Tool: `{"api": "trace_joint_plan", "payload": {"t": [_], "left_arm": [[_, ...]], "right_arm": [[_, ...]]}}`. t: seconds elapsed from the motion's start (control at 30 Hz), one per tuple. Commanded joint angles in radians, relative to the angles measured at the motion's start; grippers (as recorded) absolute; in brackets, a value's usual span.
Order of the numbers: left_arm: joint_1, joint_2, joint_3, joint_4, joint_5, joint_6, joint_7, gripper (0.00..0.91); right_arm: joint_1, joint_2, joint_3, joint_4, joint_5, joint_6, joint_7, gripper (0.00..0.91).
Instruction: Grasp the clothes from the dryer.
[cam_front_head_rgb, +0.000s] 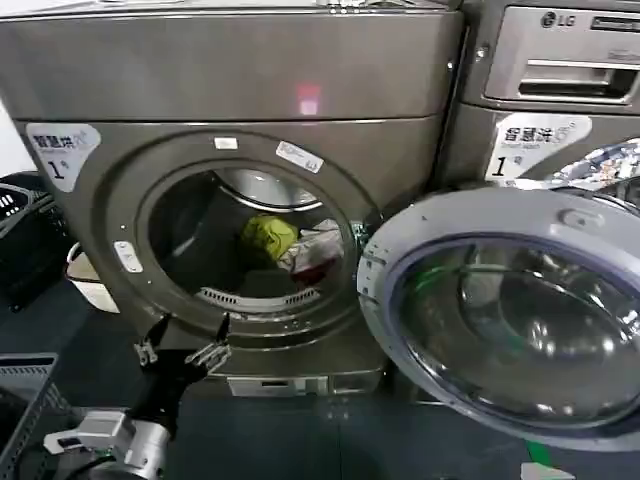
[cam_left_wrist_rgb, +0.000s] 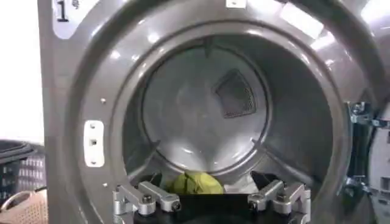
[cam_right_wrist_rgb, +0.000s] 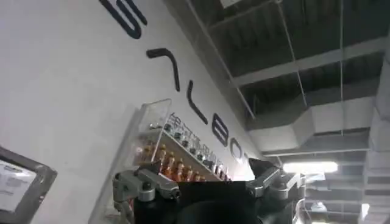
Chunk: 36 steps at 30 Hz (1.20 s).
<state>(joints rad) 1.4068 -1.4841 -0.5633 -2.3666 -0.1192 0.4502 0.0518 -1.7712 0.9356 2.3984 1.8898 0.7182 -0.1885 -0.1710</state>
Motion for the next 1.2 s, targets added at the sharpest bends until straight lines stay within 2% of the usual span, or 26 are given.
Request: {"api": "trace_joint_plan", "payload": {"t": [0.03, 0.1, 0.47, 0.6, 0.8, 0.97, 1.2], "left_arm": [[-0.243, 0.033, 0.042, 0.223, -0.043, -0.018, -0.023, 0.907], [-0.325, 0.036, 0.063, 0.312, -0.047, -0.024, -0.044, 0.907], [-0.686, 0.027, 0.159, 0.761, -0.044, -0.081, -0.128, 0.907], [-0.835, 0.021, 0.192, 0.982, -0.04, -0.112, -0.125, 0.907], [-1.018, -0.004, 0.203, 1.221, -0.07, -0.167, -0.087, 0.907], [-1.132, -0.027, 0.204, 1.424, -0.076, -0.217, -0.095, 0.907], [-1.256, -0.041, 0.2, 1.635, -0.006, -0.238, -0.025, 0.907]], "right_arm": [[-0.039, 0.006, 0.035, 0.025, -0.002, -0.013, 0.045, 0.907], [-0.052, 0.017, 0.05, 0.026, -0.005, 0.01, 0.025, 0.907], [-0.072, 0.045, 0.084, 0.061, 0.027, 0.01, 0.011, 0.907], [-0.068, 0.047, 0.086, 0.061, 0.031, 0.009, 0.006, 0.907], [-0.067, 0.042, 0.095, 0.056, 0.039, 0.01, 0.002, 0.907], [-0.058, 0.038, 0.09, 0.055, 0.042, 0.009, -0.001, 0.907], [-0.05, 0.034, 0.086, 0.048, 0.047, 0.012, -0.006, 0.907]]}}
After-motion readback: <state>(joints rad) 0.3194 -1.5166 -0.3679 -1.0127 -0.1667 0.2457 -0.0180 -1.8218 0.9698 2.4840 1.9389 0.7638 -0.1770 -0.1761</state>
